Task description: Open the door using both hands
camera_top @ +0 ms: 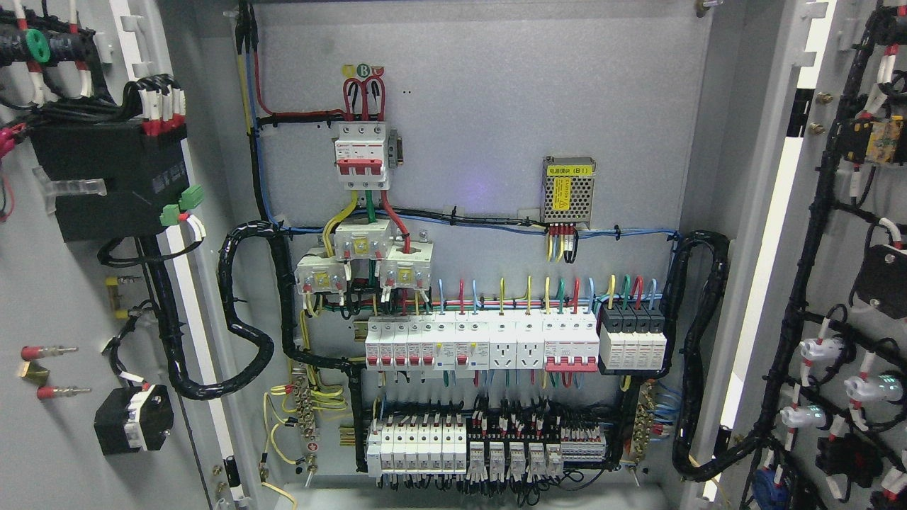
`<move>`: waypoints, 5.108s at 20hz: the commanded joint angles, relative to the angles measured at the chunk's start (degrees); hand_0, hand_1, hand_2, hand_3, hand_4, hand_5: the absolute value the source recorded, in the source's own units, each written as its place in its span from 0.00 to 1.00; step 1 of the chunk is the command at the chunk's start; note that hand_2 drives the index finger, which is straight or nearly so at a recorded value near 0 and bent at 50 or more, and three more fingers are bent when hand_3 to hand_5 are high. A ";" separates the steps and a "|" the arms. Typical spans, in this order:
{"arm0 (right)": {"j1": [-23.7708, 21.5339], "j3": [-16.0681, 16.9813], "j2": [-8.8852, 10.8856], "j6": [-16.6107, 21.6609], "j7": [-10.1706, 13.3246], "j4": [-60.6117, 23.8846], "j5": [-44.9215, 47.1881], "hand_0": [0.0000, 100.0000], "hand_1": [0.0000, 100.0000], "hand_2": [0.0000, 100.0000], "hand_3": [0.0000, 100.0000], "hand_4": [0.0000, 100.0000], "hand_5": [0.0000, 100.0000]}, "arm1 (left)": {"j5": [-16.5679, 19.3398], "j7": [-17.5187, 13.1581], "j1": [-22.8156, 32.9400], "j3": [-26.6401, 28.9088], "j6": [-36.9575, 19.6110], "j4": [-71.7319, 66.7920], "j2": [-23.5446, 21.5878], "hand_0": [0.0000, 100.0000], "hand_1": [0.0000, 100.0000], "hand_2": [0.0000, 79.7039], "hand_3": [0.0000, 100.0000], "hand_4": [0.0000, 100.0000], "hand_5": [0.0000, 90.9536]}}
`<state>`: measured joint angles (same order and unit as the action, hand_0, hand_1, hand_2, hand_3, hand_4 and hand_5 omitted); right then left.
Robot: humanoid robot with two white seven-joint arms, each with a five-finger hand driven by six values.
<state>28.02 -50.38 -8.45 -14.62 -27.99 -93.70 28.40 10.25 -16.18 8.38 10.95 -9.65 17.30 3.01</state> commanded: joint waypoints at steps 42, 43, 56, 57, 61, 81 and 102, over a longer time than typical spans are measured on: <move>-36.35 35.34 27.34 32.54 8.48 -11.68 -4.23 0.11 0.00 0.00 0.00 0.00 0.00 | -16.05 0.88 19.31 -26.33 -5.19 86.76 -9.78 0.00 0.00 0.00 0.00 0.03 0.00; -37.85 36.22 28.13 33.60 8.48 -12.38 -4.23 0.11 0.00 0.00 0.00 0.00 0.00 | -15.96 1.06 19.31 -26.33 -7.12 87.12 -9.87 0.00 0.00 0.00 0.00 0.03 0.00; -54.21 45.63 32.97 53.38 8.48 -15.37 -4.23 0.11 0.00 0.00 0.00 0.00 0.00 | -15.79 1.41 19.92 -25.45 -27.26 92.65 -10.92 0.00 0.00 0.00 0.00 0.03 0.00; -54.65 46.68 33.23 54.17 8.48 -15.64 -4.23 0.11 0.00 0.00 0.00 0.00 0.00 | -15.70 1.41 19.92 -24.93 -28.05 93.53 -10.92 0.00 0.00 0.00 0.00 0.03 0.00; -55.26 49.85 33.41 57.06 8.48 -17.13 -4.15 0.11 0.00 0.00 0.00 0.00 0.00 | -15.79 1.41 19.66 -22.03 -29.64 95.38 -10.31 0.00 0.00 0.00 0.00 0.03 0.00; -48.50 54.25 34.02 63.40 8.57 -19.33 -4.06 0.11 0.00 0.00 0.00 0.00 0.00 | -15.88 2.81 15.62 -9.11 -41.15 98.37 -9.34 0.00 0.00 0.00 0.00 0.03 0.00; -47.27 56.62 38.50 59.28 8.39 -15.82 9.82 0.11 0.00 0.00 0.00 0.00 0.00 | -18.95 4.40 15.88 -2.69 -46.95 98.11 -9.52 0.00 0.00 0.00 0.00 0.03 0.00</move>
<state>-19.31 5.40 27.42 45.06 -19.49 -111.23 33.70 -7.33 -11.82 23.92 4.32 -44.22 115.22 -6.36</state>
